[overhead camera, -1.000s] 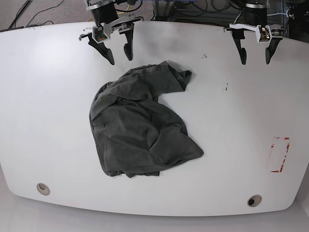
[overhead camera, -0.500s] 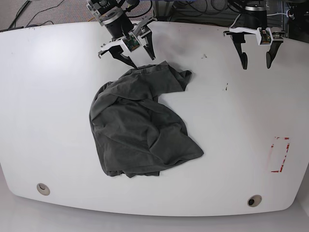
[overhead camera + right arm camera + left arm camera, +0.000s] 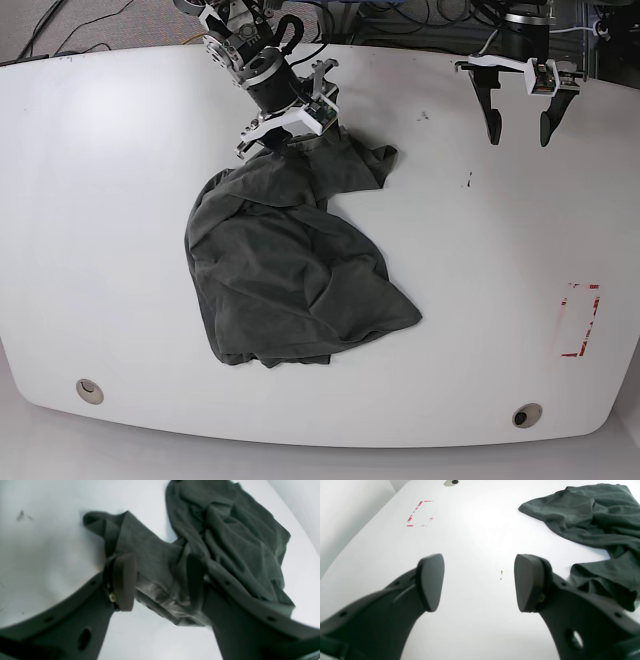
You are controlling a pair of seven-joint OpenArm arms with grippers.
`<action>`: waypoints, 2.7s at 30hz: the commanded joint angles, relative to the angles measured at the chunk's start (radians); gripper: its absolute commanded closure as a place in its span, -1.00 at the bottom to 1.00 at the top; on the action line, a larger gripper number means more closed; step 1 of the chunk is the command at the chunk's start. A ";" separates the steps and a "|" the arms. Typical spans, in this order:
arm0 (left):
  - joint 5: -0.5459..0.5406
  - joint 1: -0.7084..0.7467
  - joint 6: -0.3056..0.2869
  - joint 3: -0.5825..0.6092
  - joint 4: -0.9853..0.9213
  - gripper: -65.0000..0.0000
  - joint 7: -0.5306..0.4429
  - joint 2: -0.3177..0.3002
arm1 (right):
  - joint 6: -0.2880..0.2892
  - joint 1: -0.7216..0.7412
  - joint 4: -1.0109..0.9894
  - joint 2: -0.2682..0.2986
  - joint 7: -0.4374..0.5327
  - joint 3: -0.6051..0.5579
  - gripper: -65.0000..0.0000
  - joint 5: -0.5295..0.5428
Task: Layout the t-shirt on the table in an organized manner, then fold the t-shirt properly
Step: 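Lower the right gripper onto the grey t-shirt's bunched edge and grasp it, then lift the grasped shirt with the right gripper and pull it toward the robot's right side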
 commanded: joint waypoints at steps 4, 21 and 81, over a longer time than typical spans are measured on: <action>-0.005 0.006 0.002 -0.034 0.020 -0.24 -0.030 -0.003 | -0.010 0.003 -0.020 0.005 -0.011 -0.036 0.03 -0.065; -0.008 -0.014 0.001 -0.088 0.019 -0.24 -0.030 -0.024 | -0.017 0.037 -0.127 0.007 -0.008 -0.039 0.03 -0.128; -0.005 -0.042 -0.001 -0.085 0.014 -0.24 -0.026 -0.026 | -0.010 0.140 -0.176 -0.001 -0.008 0.034 0.05 -0.255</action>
